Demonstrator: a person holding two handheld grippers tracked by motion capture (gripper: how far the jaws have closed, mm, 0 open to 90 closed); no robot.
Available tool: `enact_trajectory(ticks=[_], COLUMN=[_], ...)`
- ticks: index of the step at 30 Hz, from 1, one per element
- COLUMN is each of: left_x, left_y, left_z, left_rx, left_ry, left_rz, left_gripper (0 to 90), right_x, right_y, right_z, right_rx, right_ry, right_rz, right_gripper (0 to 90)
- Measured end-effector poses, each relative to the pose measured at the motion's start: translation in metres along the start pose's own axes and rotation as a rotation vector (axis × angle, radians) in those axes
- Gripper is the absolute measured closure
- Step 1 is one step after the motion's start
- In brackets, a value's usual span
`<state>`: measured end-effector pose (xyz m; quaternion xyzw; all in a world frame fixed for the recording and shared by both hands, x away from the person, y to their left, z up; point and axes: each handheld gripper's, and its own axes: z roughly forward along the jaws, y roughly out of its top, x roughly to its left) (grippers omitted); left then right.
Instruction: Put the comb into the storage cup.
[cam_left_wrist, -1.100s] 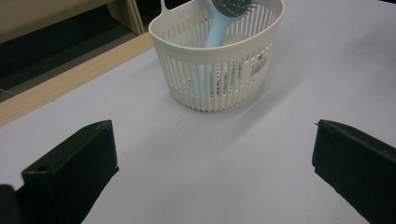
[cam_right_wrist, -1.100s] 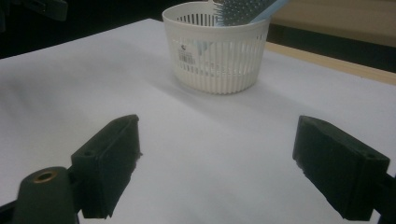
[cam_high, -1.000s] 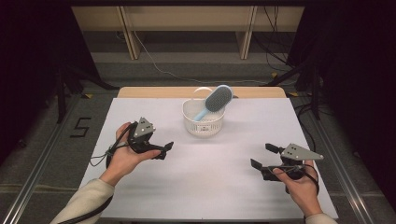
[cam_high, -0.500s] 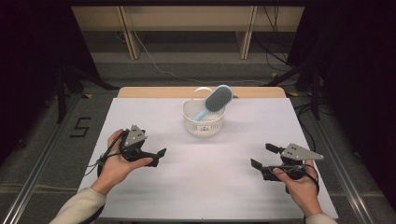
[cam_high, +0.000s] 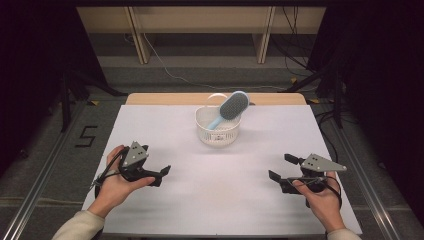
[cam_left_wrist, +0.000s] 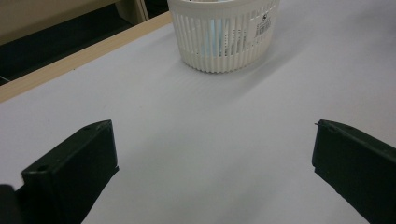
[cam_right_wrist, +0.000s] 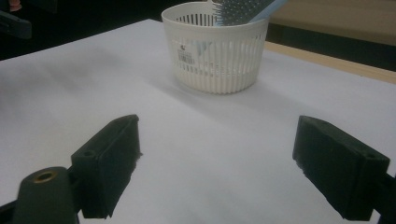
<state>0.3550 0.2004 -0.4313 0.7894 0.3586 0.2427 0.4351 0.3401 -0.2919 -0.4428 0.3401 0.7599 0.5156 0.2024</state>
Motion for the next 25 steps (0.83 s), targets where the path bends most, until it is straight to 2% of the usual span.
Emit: enact_trajectory(ticks=[5, 10, 25], left_x=[0.003, 0.006, 0.003], left_y=[-0.011, -0.021, -0.026], left_z=[-0.008, -0.012, -0.008], left_rx=[0.002, 0.014, 0.027], left_ry=[0.008, 0.03, 0.023], left_rz=[-0.011, 0.004, 0.004], left_gripper=[0.0, 0.0, 0.0], right_x=[0.0, 0.0, -0.003], right_y=[0.0, 0.0, -0.002], right_z=[0.0, 0.0, 0.001], right_rx=[0.0, 0.001, 0.006], right_ry=[0.001, 0.004, 0.004], right_rz=[-0.002, 0.0, 0.011], right_gripper=[15.6, 15.6, 15.5])
